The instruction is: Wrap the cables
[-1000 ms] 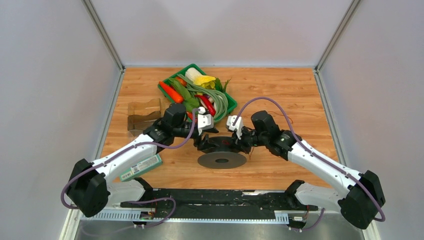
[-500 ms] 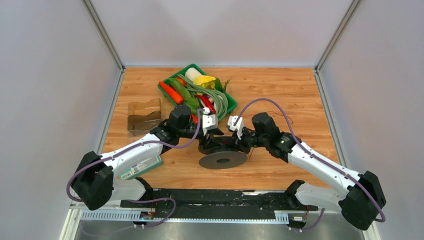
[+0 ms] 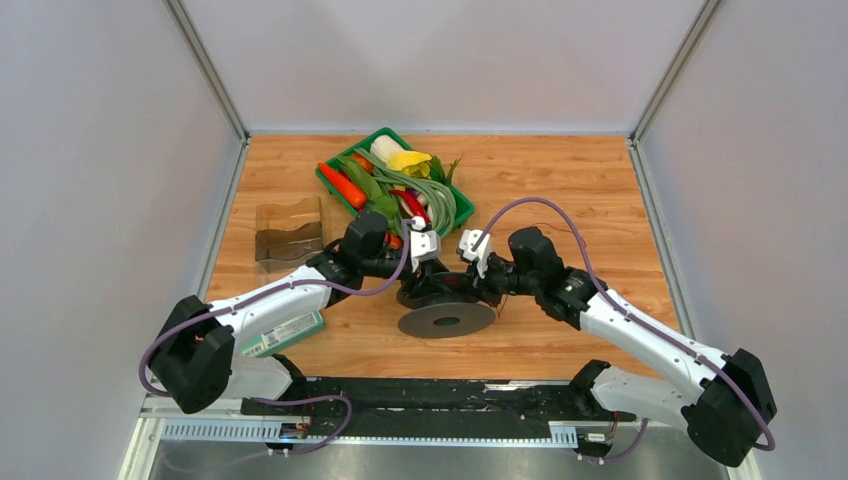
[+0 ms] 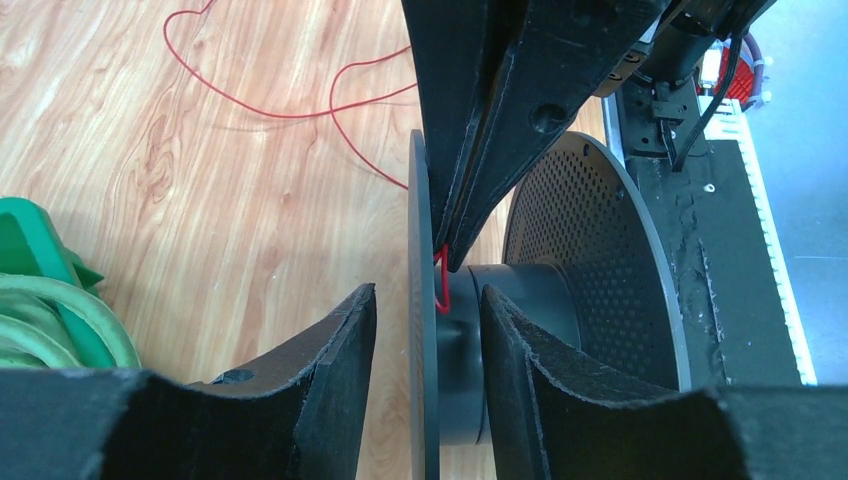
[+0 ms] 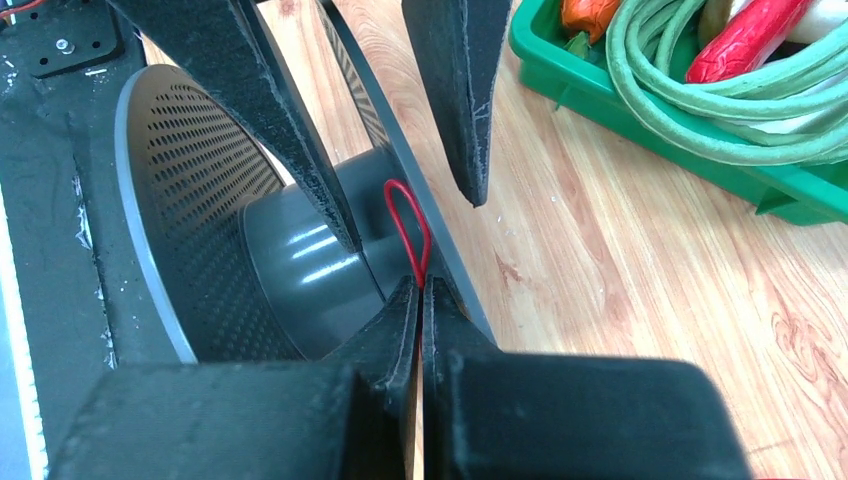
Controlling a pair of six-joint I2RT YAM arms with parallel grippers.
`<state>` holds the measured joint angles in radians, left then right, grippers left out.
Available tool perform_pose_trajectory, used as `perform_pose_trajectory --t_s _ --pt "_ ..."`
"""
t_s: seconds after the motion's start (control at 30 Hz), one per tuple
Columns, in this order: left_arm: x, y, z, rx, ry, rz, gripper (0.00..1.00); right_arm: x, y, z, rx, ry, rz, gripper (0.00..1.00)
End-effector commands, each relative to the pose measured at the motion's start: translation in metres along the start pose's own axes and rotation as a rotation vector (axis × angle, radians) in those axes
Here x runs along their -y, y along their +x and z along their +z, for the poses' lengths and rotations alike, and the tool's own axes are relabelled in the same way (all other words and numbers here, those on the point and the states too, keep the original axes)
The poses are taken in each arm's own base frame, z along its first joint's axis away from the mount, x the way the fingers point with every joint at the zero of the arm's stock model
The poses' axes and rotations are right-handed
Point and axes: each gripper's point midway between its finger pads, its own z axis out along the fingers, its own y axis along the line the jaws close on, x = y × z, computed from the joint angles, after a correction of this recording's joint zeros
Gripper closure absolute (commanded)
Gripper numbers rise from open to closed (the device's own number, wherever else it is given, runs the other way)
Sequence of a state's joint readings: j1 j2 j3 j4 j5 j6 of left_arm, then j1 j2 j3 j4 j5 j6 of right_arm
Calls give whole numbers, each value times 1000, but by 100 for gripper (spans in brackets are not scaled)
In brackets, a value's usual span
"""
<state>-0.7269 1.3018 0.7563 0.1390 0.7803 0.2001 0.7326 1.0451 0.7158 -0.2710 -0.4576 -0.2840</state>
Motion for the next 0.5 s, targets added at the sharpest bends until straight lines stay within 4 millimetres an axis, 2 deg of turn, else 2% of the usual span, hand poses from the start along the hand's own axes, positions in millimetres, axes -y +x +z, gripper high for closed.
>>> perform_pose_trajectory --t_s 0.0,0.47 --pt "-1 -17 4 41 7 30 50 4 -13 -1 59 33 -17 100" --pt "-7 -16 10 21 -41 4 53 3 -17 1 78 31 -13 100"
